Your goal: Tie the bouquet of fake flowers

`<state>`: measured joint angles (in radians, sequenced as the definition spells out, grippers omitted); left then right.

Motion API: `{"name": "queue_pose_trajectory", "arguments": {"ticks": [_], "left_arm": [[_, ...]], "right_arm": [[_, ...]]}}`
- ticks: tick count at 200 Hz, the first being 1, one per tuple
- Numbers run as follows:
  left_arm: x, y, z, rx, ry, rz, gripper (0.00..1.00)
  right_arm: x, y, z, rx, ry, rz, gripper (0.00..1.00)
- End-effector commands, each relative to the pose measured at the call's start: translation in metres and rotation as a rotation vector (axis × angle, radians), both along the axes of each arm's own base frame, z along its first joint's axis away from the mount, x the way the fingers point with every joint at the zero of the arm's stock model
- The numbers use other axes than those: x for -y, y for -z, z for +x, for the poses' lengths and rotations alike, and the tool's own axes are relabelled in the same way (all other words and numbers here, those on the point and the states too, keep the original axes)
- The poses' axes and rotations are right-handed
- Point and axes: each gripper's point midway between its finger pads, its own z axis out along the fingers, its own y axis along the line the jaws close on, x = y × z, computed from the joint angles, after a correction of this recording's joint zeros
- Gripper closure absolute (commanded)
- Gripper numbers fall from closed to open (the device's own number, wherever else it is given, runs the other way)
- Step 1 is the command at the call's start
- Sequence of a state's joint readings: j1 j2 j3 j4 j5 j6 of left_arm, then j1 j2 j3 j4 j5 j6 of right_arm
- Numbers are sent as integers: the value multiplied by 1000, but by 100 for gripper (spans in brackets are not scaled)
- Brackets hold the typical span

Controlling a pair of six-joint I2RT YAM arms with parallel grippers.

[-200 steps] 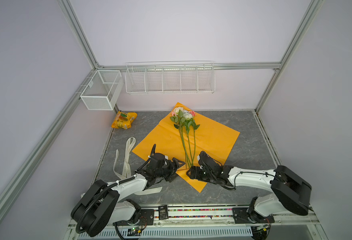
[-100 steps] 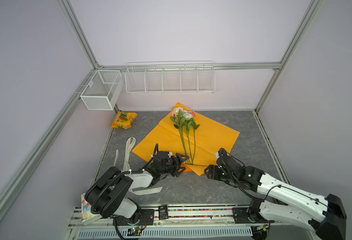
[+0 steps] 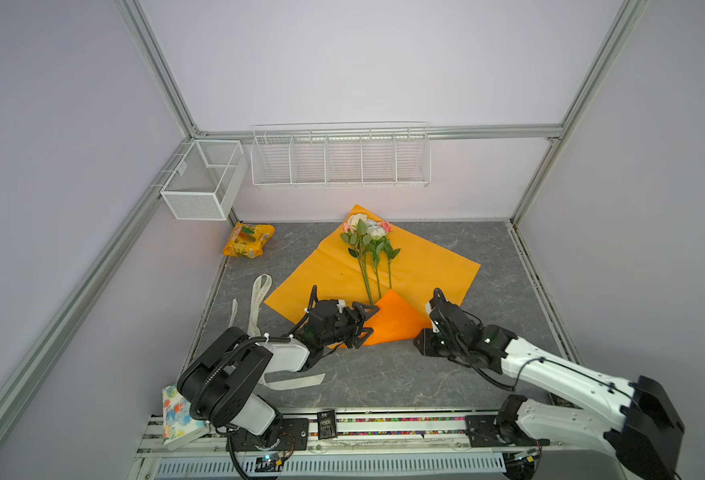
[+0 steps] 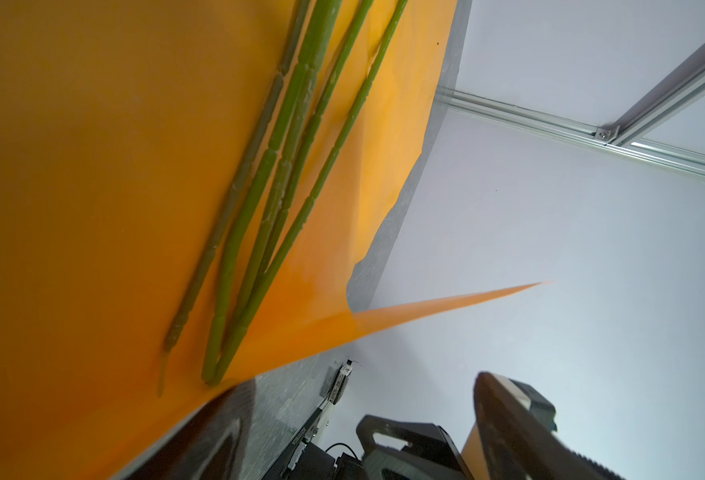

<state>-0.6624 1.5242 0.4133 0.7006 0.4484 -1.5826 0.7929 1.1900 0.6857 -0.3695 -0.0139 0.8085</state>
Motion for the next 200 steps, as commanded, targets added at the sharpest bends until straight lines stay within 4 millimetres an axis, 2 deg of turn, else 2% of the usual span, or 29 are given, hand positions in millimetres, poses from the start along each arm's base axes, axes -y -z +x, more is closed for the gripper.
{"name": "queue_pose_trajectory", "arguments": {"ticks": [1, 30, 34, 44, 83, 111, 136, 165, 182, 200], "left_arm": [[2, -4, 6, 10, -20, -10, 19], [-4, 3, 6, 10, -29, 39, 25], [-5, 4, 6, 10, -31, 47, 26], [-9, 7, 6, 8, -36, 73, 26], [-26, 21, 2, -11, -49, 170, 26], [-27, 26, 3, -10, -26, 201, 31], [-29, 39, 1, -36, -13, 245, 32], [-31, 49, -2, -54, -11, 262, 40], [-34, 51, -3, -59, -15, 268, 41], [-38, 51, -5, -58, -23, 282, 41]], "right_arm": [[-51, -20, 34, 22, -82, 206, 75], [-77, 1, 61, -49, -123, 224, 77], [-83, -4, 69, -38, -127, 240, 77], [-87, 0, 78, -41, -124, 251, 77], [-92, 13, 101, -72, -145, 287, 77], [-93, 28, 107, -118, -174, 275, 76], [-93, 44, 111, -145, -197, 283, 75], [-86, 33, 122, -144, -193, 296, 74], [-78, 3, 124, -94, -202, 315, 73], [-60, -15, 111, -67, -209, 249, 73]]}}
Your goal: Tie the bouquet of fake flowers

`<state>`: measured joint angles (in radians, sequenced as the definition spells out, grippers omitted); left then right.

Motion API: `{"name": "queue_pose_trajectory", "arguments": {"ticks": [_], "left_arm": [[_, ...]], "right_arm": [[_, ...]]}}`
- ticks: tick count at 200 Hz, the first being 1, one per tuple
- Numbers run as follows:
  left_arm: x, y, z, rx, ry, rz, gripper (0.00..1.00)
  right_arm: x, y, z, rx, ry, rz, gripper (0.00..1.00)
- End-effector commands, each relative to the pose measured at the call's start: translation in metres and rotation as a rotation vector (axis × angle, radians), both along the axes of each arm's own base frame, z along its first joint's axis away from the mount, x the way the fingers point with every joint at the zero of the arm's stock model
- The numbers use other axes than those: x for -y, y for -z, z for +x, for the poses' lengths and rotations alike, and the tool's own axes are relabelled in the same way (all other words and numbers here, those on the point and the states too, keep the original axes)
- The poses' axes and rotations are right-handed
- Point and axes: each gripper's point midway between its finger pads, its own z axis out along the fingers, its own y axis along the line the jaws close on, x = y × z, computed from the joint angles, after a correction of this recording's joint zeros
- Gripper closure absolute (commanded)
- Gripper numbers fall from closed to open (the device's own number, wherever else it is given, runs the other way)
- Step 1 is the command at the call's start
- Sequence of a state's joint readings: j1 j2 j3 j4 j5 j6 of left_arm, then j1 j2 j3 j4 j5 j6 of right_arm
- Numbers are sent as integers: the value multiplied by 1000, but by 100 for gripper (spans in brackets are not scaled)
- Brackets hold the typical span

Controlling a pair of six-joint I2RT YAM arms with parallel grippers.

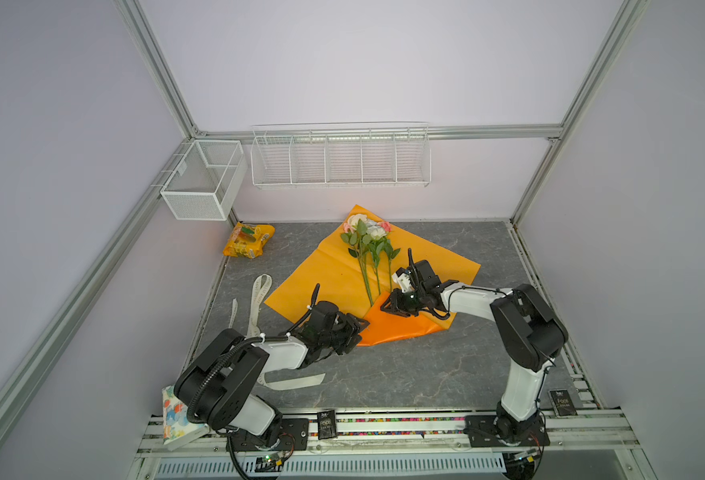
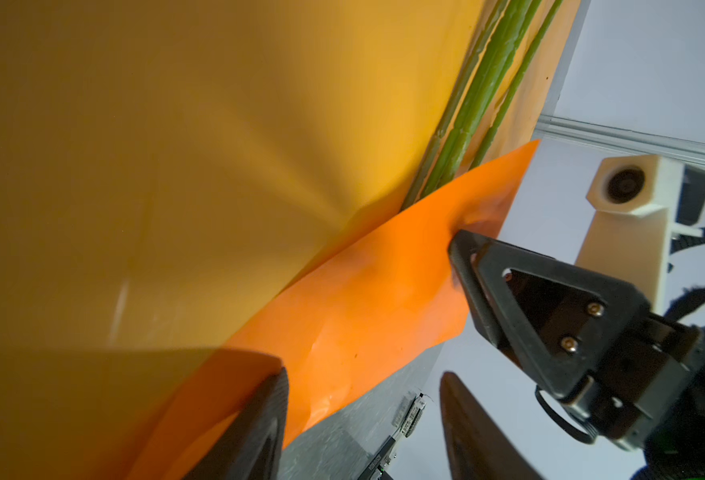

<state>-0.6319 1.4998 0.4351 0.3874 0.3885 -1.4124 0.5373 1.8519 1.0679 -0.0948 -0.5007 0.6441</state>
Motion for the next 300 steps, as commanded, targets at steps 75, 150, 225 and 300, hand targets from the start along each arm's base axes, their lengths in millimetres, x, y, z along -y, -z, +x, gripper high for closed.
{"name": "queue_pose_trajectory", "arguments": {"ticks": [75, 150, 225, 300], "left_arm": [[-7, -4, 2, 31, 17, 69, 42], [1, -5, 2, 66, 81, 63, 38], [-33, 20, -4, 0, -12, 137, 49], [-47, 38, -14, -55, -25, 162, 54]], "right_arm": [[109, 15, -79, -62, 69, -374, 94], [143, 48, -72, -142, 117, -548, 94], [134, 35, -65, -166, 157, -425, 90], [186, 47, -73, -196, 224, -588, 86]]}}
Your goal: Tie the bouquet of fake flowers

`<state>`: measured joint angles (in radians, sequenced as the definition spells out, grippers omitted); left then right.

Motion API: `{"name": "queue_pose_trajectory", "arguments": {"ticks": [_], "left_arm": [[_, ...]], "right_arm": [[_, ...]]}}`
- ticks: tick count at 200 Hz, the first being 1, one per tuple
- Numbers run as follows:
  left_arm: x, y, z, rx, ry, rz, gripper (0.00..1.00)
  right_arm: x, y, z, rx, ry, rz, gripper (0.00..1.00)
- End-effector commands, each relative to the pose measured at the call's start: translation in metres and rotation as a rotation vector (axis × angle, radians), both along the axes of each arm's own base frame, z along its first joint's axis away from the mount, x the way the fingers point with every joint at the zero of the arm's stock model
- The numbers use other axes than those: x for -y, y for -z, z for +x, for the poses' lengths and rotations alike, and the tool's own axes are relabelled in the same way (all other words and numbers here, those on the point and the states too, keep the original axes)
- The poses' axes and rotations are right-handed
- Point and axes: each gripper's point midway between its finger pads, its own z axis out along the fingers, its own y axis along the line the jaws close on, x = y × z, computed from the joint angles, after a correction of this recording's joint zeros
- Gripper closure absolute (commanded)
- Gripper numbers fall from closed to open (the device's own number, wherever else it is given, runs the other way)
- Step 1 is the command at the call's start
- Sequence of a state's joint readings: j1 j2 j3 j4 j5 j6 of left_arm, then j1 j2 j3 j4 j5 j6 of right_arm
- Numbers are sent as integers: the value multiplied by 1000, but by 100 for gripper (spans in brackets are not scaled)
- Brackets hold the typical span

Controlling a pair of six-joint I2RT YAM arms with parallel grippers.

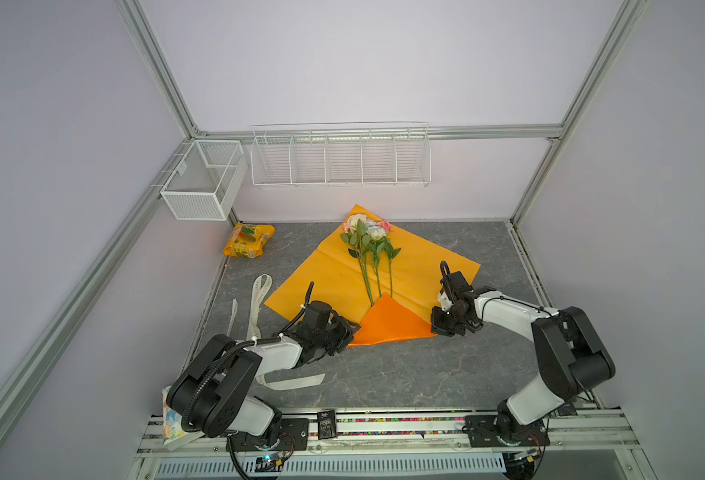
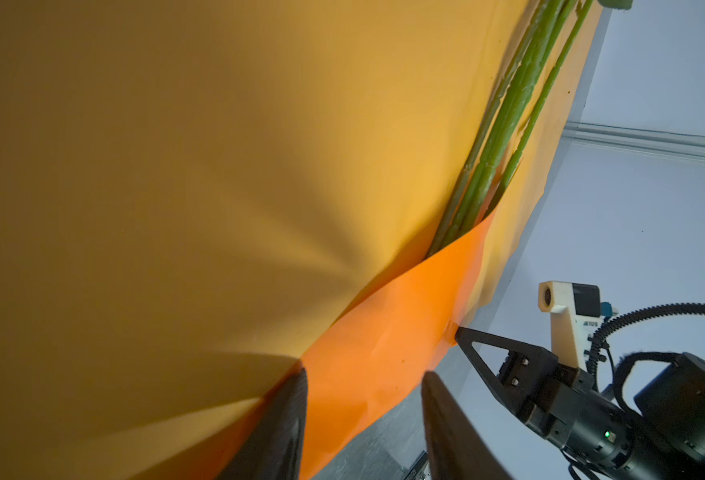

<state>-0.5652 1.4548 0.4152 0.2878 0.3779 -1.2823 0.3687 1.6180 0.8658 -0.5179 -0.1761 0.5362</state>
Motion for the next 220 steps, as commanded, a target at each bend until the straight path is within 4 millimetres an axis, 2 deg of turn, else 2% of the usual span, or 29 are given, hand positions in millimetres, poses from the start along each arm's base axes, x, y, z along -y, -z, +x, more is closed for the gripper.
{"name": "queue_pose_trajectory", "arguments": {"ticks": [1, 26, 51, 53, 61, 76, 85, 98, 115, 139, 162, 195, 220], "left_arm": [[-19, 27, -17, -87, -35, 66, 54], [-21, 25, -18, -80, -40, 63, 55], [-19, 19, -16, -60, -37, 50, 55], [-19, 19, -16, -61, -37, 51, 55], [-19, 18, -15, -56, -37, 54, 55], [-19, 17, -15, -53, -38, 57, 55], [-19, 17, -14, -52, -38, 54, 55], [-17, 17, -14, -51, -37, 46, 55], [-16, 15, -12, -48, -39, 42, 55], [-15, 12, -10, -41, -38, 37, 55], [-17, 14, -11, -42, -42, 45, 55], [-17, 15, -11, -44, -40, 44, 54], [-14, 15, -10, -47, -32, 39, 55]], "right_arm": [[33, 8, -17, -45, 18, -133, 86], [48, 2, -17, -26, 17, -197, 86], [27, -36, -2, 113, -15, -117, 84], [22, -48, 7, 148, -15, -103, 84], [11, -72, 16, 218, -10, -70, 82], [-11, -107, 26, 312, 2, -6, 78], [-31, -121, 29, 347, -20, 48, 78], [-74, -133, 29, 363, -103, 170, 79], [-127, -124, 21, 308, -197, 250, 83], [-167, -99, 16, 252, -260, 216, 86], [-184, -70, 18, 192, -278, 184, 88], [-198, -49, 19, 158, -326, 165, 88], [-195, -35, 20, 130, -335, 109, 88]]}}
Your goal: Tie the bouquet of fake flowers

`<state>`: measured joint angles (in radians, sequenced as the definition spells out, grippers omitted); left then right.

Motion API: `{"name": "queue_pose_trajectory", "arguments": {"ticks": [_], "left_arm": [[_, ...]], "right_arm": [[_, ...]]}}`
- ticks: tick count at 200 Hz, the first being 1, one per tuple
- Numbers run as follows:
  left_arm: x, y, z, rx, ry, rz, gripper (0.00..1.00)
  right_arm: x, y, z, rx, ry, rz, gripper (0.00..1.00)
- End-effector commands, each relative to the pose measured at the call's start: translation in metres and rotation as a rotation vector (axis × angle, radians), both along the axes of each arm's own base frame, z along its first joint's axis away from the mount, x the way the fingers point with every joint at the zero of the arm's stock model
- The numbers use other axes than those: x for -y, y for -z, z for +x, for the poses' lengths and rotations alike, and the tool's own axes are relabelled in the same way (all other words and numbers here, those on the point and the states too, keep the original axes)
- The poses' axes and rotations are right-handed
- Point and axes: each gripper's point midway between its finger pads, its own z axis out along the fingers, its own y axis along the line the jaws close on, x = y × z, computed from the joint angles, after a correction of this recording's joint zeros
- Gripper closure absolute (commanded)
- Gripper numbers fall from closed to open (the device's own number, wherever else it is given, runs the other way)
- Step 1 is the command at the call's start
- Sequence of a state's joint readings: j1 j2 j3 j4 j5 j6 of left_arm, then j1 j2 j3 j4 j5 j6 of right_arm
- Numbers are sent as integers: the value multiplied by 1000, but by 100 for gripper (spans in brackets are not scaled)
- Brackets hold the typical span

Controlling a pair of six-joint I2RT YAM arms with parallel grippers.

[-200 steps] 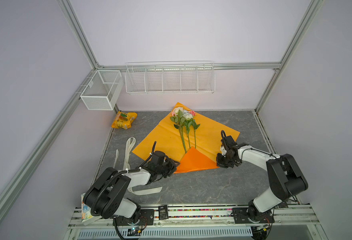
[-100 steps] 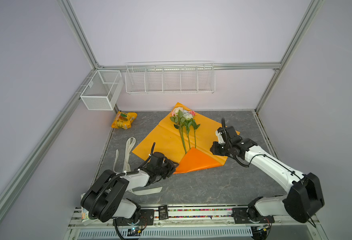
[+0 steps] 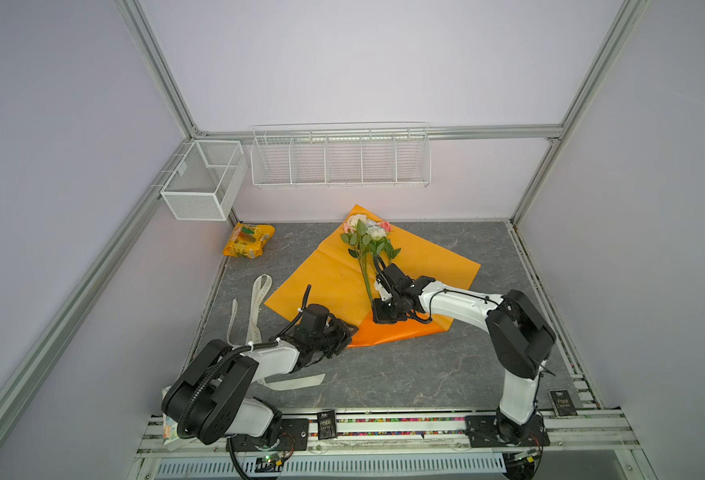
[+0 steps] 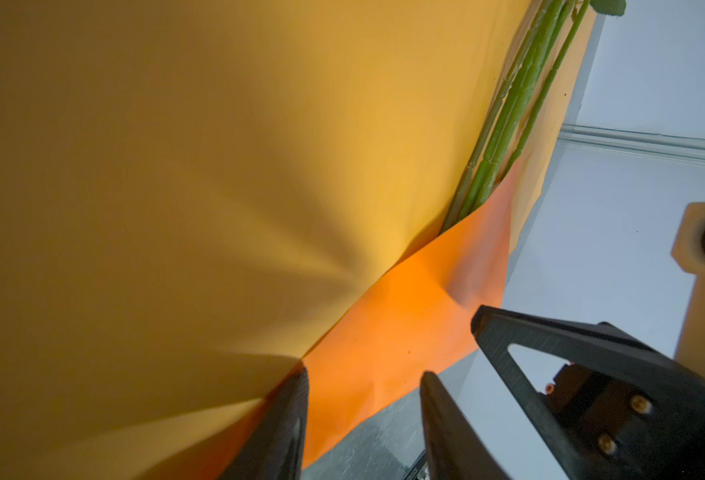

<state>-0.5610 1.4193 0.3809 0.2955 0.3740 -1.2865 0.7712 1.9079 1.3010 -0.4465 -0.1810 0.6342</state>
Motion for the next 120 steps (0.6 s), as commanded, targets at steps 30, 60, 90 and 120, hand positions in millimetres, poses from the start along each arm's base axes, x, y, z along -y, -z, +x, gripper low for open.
{"name": "queue_pose_trajectory", "arguments": {"ticks": [30, 60, 90, 120], "left_arm": [[-8, 15, -4, -55, -22, 41, 55], [-9, 14, -4, -52, -25, 49, 55], [-10, 14, -5, -54, -26, 53, 55], [-7, 14, -3, -54, -26, 40, 55]], "right_arm": [[-3, 8, -7, -32, -52, -85, 90], [4, 8, -23, -19, -65, -162, 90], [17, 5, -28, 8, -39, -199, 91], [18, 25, -34, -42, -50, -226, 91]]}}
